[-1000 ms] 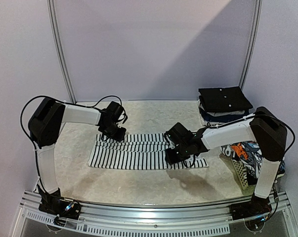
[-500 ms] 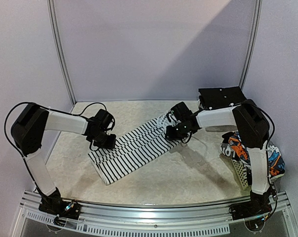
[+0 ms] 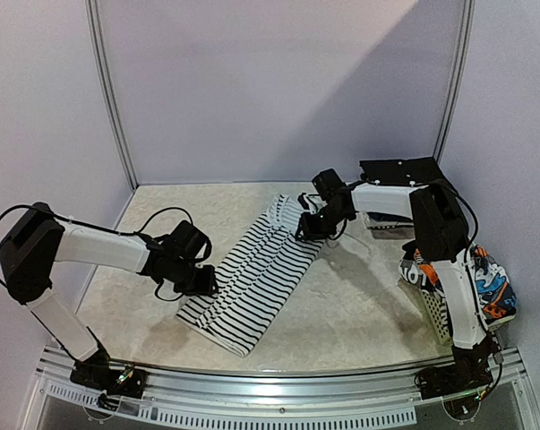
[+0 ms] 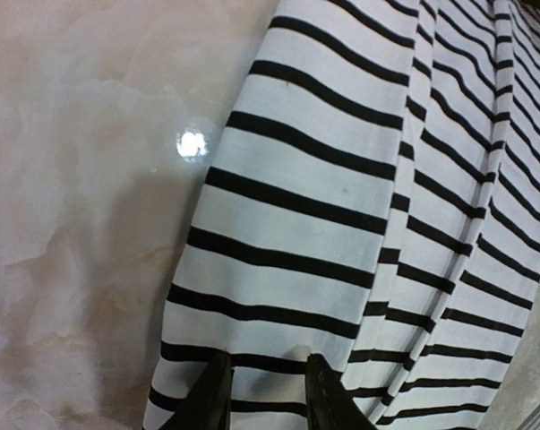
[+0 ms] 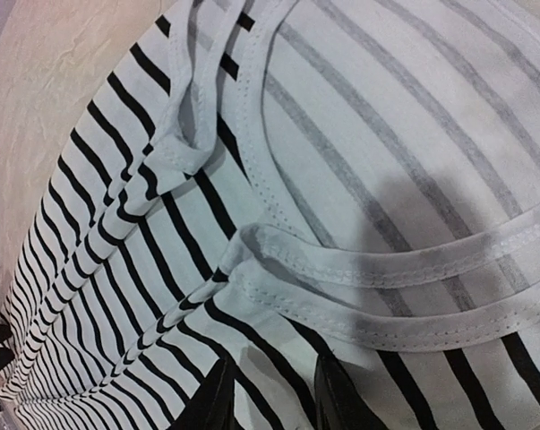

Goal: Fold and stack the mixed laundry pile
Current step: Adjust the rectangle-folded tank top at the center of the board.

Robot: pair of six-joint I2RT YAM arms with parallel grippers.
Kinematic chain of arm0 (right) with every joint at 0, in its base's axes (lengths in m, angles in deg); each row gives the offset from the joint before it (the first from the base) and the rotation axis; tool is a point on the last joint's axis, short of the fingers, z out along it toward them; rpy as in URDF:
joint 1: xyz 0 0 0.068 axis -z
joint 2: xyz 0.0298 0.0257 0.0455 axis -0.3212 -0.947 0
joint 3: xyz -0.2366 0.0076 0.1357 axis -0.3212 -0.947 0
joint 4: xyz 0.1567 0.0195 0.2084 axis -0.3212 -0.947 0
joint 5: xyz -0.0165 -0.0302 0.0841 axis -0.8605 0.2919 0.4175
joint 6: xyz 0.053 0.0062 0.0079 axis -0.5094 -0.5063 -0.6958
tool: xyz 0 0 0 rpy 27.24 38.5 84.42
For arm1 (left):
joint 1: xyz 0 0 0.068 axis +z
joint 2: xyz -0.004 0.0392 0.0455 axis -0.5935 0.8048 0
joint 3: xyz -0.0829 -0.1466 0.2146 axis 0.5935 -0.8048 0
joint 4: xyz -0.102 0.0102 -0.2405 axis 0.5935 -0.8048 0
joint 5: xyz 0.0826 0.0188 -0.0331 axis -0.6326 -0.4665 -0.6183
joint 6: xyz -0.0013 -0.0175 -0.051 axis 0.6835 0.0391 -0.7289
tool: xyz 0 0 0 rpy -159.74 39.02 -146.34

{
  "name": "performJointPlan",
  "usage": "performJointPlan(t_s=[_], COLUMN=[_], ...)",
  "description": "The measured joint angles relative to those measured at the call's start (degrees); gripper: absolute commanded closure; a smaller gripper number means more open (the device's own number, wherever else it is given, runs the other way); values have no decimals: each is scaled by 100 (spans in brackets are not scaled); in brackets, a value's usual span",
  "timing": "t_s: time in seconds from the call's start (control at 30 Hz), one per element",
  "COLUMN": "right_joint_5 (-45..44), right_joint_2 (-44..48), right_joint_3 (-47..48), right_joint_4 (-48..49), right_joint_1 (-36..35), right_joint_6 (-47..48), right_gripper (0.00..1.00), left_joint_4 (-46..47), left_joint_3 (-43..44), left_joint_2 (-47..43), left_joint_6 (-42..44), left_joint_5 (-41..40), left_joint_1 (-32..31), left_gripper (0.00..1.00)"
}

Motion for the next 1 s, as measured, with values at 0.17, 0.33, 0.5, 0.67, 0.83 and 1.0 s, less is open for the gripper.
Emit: performJointPlan(t_s=[0.17, 0.33, 0.5, 0.67, 0.83, 1.0], right_joint_5=[330, 463, 507, 546, 603, 614], right_joint_2=[-396, -798, -1113, -1419, -1502, -1495], right_joint_3=[732, 1502, 2133, 2684, 2830, 2846], right_joint_4=[-461, -925, -1270, -1403, -1427, -1475], right_joint_1=[243, 437, 555, 669, 702, 656], right_joint_6=[83, 236, 350, 428, 503, 625], right_gripper=[67, 65, 64, 63, 61, 51], left_joint_4=[282, 824, 1519, 2017, 1928, 1241], left_joint_3=[-105, -101, 111, 595, 627, 616], left_joint_2=[-33, 170, 614, 1207, 1154, 529], left_joint_6=[-402, -828, -1191, -1467, -1569, -1388], left_joint_5=[142, 304, 525, 769, 579, 116], left_joint_1=[-393, -933, -1318, -1657, -1821, -1904], left_gripper=[70, 70, 70, 70, 66, 57])
